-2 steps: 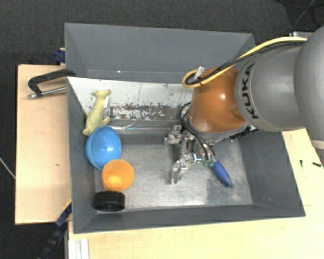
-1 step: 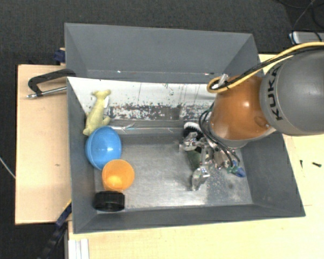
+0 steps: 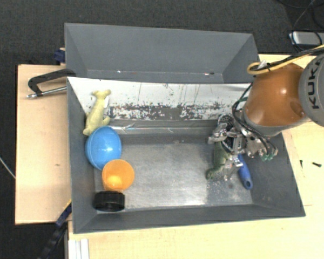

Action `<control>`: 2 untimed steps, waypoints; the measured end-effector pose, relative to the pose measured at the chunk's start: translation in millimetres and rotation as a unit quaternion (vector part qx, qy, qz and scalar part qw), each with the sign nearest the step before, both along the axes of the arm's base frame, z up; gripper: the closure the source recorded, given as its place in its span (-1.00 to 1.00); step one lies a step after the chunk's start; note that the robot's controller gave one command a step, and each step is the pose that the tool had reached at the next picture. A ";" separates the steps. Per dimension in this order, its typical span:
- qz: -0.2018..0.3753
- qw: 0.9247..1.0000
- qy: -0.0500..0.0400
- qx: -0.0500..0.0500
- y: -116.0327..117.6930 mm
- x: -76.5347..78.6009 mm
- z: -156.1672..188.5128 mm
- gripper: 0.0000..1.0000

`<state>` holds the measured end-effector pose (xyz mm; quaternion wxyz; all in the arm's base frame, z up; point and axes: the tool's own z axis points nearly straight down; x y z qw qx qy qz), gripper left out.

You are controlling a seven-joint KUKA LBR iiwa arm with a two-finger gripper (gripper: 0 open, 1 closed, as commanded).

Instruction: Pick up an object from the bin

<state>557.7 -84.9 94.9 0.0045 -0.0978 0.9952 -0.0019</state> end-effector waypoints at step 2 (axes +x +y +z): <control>0.027 1.000 -0.003 0.003 -31.0 0.4 -20.2 1.00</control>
Offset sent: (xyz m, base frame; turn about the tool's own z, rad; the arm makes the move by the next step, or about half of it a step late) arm -0.0043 -0.0338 -0.0249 -0.0527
